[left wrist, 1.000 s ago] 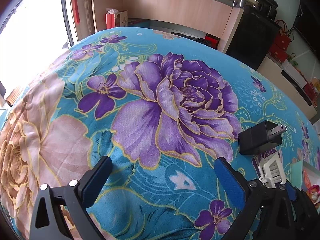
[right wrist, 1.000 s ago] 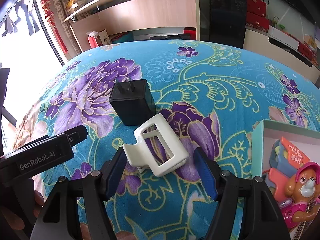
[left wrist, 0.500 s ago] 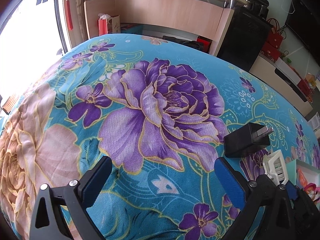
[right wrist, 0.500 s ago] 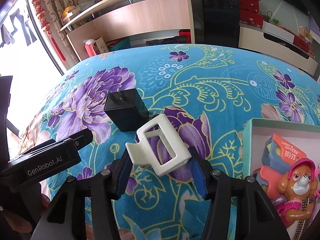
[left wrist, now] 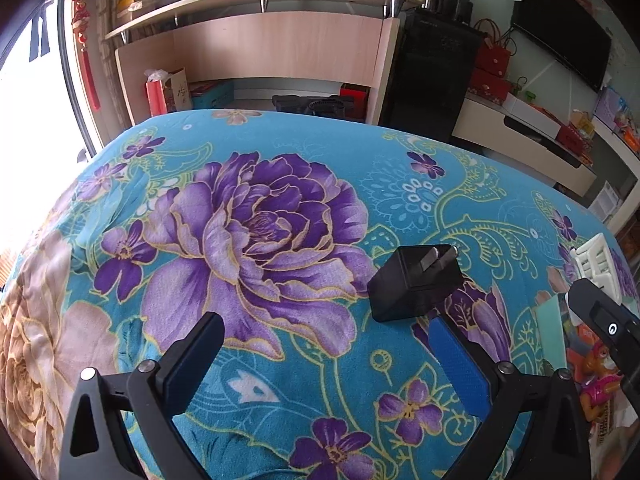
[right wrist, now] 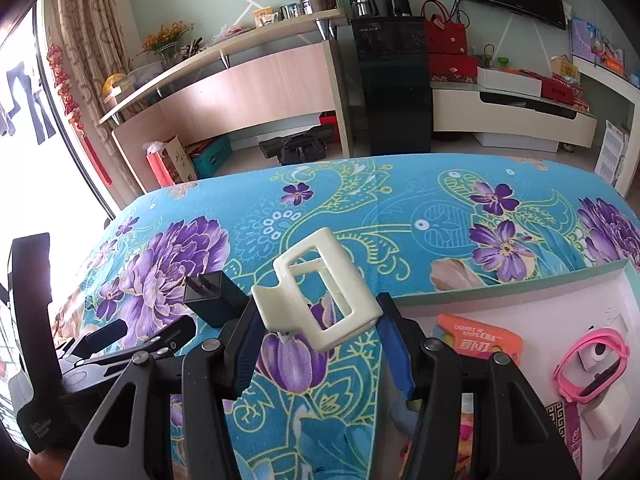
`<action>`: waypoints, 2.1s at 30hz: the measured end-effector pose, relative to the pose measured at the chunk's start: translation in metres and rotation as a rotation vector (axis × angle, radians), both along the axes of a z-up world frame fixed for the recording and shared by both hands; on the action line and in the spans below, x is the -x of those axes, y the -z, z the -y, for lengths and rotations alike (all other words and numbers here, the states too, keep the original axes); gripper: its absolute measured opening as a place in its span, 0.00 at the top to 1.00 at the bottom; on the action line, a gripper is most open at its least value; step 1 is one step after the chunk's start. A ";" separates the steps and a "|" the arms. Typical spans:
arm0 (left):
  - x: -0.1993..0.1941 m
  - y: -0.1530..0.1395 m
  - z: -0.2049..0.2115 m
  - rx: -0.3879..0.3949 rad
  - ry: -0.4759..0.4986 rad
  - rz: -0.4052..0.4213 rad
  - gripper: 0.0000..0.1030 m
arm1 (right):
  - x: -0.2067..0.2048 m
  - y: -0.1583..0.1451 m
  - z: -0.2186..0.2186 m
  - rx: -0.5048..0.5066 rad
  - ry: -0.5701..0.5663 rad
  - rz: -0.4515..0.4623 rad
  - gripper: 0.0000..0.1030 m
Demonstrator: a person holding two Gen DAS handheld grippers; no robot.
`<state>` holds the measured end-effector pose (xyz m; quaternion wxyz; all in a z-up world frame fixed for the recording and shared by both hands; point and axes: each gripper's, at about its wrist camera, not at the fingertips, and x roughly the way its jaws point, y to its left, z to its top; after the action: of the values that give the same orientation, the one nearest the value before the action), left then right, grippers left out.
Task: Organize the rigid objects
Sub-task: 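Grasp the white plastic clip with the right tool while the left tool grasps the black charger, then carry the white clip and black charger over the white tray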
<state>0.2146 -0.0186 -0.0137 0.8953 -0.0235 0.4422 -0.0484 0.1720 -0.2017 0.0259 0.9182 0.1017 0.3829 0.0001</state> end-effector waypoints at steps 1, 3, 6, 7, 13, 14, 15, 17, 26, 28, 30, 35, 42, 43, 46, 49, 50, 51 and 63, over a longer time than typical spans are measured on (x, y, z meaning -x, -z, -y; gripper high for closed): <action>0.000 -0.001 0.004 -0.003 0.014 0.005 0.00 | 0.001 -0.002 0.003 -0.003 0.007 0.005 0.45; -0.001 -0.002 0.012 -0.019 0.029 0.022 0.00 | 0.003 -0.004 0.007 -0.006 0.016 0.012 0.45; -0.006 -0.002 0.023 -0.033 0.040 0.052 0.00 | 0.004 -0.005 0.011 -0.007 0.023 0.014 0.45; -0.007 -0.001 0.025 -0.025 0.045 0.052 0.00 | 0.004 -0.005 0.011 -0.007 0.024 0.014 0.45; -0.013 0.005 0.036 0.009 0.054 0.061 0.00 | 0.004 -0.004 0.017 -0.021 0.033 0.010 0.45; -0.014 0.006 0.037 0.015 0.053 0.064 0.00 | 0.004 -0.003 0.018 -0.023 0.032 0.008 0.45; -0.014 0.008 0.038 0.021 0.053 0.065 0.00 | 0.004 -0.003 0.018 -0.023 0.031 0.006 0.45; -0.016 0.010 0.038 0.022 0.046 0.067 0.01 | 0.004 -0.002 0.018 -0.023 0.029 0.003 0.45; -0.020 0.016 0.041 0.045 0.075 0.049 0.29 | 0.003 0.000 0.020 -0.027 0.033 0.000 0.45; -0.020 0.017 0.044 0.042 0.088 0.044 0.39 | 0.003 0.000 0.020 -0.026 0.031 -0.002 0.45; -0.020 0.017 0.046 0.030 0.094 0.041 0.54 | 0.003 0.000 0.020 -0.024 0.030 -0.005 0.46; -0.015 0.010 0.047 0.019 0.117 0.066 0.56 | 0.003 0.001 0.020 -0.026 0.032 -0.007 0.46; -0.006 -0.011 0.043 0.011 0.114 0.120 0.55 | 0.004 -0.001 0.020 -0.024 0.030 -0.001 0.45; -0.004 -0.015 0.042 0.013 0.111 0.131 0.55 | 0.005 -0.001 0.020 -0.025 0.031 0.001 0.45; 0.003 -0.026 0.040 0.022 0.108 0.158 0.55 | 0.007 -0.003 0.022 -0.024 0.034 0.005 0.45; 0.012 -0.036 0.040 0.024 0.110 0.182 0.55 | 0.011 -0.005 0.025 -0.025 0.041 0.011 0.45; 0.015 -0.039 0.040 0.025 0.111 0.189 0.55 | 0.013 -0.006 0.026 -0.025 0.043 0.013 0.45; 0.018 -0.043 0.040 0.026 0.113 0.196 0.55 | 0.014 -0.007 0.027 -0.024 0.045 0.014 0.45; 0.060 -0.073 0.057 0.028 0.160 0.273 0.55 | 0.047 -0.016 0.035 0.007 0.051 0.029 0.45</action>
<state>0.1541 -0.0752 0.0597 0.9400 0.0061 0.3160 -0.1285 0.1253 -0.2367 0.0422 0.9236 0.1084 0.3669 -0.0232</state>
